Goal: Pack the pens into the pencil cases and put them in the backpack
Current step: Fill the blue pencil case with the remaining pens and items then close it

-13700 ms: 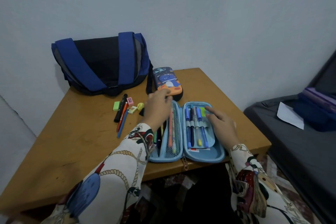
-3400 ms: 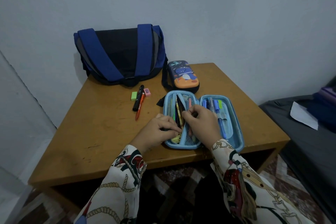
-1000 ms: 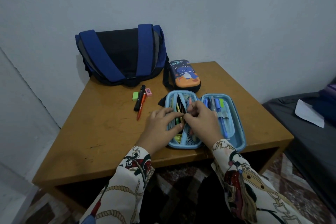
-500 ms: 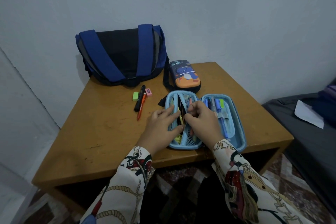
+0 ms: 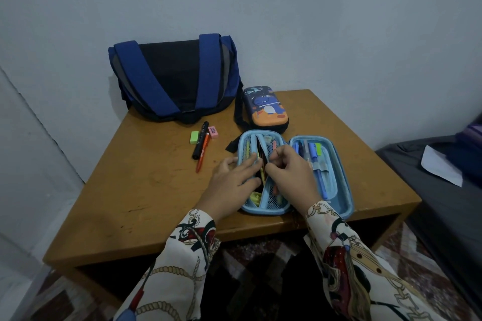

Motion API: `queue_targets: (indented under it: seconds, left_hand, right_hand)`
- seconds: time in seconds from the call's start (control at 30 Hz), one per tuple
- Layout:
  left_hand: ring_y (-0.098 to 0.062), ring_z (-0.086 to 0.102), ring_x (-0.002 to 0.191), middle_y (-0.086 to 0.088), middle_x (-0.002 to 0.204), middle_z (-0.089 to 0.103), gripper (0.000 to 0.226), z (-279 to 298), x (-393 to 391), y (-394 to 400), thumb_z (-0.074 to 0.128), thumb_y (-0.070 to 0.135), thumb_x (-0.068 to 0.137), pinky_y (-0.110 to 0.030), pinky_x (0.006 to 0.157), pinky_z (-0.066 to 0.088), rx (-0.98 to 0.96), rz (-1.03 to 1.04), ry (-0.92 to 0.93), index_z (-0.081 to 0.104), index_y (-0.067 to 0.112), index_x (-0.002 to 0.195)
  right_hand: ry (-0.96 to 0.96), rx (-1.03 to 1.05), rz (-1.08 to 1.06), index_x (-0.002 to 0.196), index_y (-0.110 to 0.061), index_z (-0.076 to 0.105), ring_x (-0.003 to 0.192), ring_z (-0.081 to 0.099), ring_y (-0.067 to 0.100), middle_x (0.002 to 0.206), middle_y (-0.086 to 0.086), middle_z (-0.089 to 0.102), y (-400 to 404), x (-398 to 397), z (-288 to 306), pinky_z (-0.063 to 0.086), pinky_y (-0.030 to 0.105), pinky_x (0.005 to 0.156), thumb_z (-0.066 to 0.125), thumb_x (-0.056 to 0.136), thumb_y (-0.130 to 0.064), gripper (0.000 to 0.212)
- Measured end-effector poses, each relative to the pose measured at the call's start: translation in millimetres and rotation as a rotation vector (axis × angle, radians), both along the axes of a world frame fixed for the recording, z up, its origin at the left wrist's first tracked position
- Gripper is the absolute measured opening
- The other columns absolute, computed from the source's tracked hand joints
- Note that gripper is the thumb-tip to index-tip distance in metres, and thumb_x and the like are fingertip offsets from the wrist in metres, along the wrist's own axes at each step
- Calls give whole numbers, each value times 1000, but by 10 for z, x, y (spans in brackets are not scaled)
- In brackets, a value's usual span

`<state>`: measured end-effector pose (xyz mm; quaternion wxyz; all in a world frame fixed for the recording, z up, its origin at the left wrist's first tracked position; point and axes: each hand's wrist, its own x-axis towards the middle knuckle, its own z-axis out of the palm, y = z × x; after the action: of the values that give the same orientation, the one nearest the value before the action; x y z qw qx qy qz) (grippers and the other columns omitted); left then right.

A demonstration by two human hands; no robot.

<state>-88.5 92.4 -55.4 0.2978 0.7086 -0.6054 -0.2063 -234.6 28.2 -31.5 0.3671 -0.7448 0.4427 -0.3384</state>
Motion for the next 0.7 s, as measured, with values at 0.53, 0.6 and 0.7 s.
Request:
queue_targets:
  seconds: [0.53, 0.6, 0.7]
  left_hand:
    - [-2, 33, 128, 15, 140, 50, 36, -69, 65, -22, 49, 32, 99, -27, 111, 25, -226, 110, 110, 56, 26, 134]
    - [-3, 41, 128, 14, 137, 54, 35, -91, 115, -38, 49, 33, 99, -33, 112, 32, -261, 178, 161, 58, 27, 132]
    - [-8, 43, 129, 16, 135, 55, 29, -109, 135, -58, 53, 27, 97, -34, 112, 30, -190, 155, 159, 65, 25, 124]
  right_hand:
    - [54, -26, 19, 83, -35, 51, 51, 63, 11, 71, -2, 67, 0, 8, 11, 51, 57, 88, 60, 85, -27, 11]
    - [66, -29, 23, 85, -37, 53, 53, 63, 10, 72, -4, 67, -8, 12, 15, 51, 57, 89, 60, 86, -29, 10]
    - [119, -42, 50, 86, -40, 60, 59, 62, 8, 70, -9, 66, -18, 24, 16, 50, 53, 91, 59, 89, -30, 10]
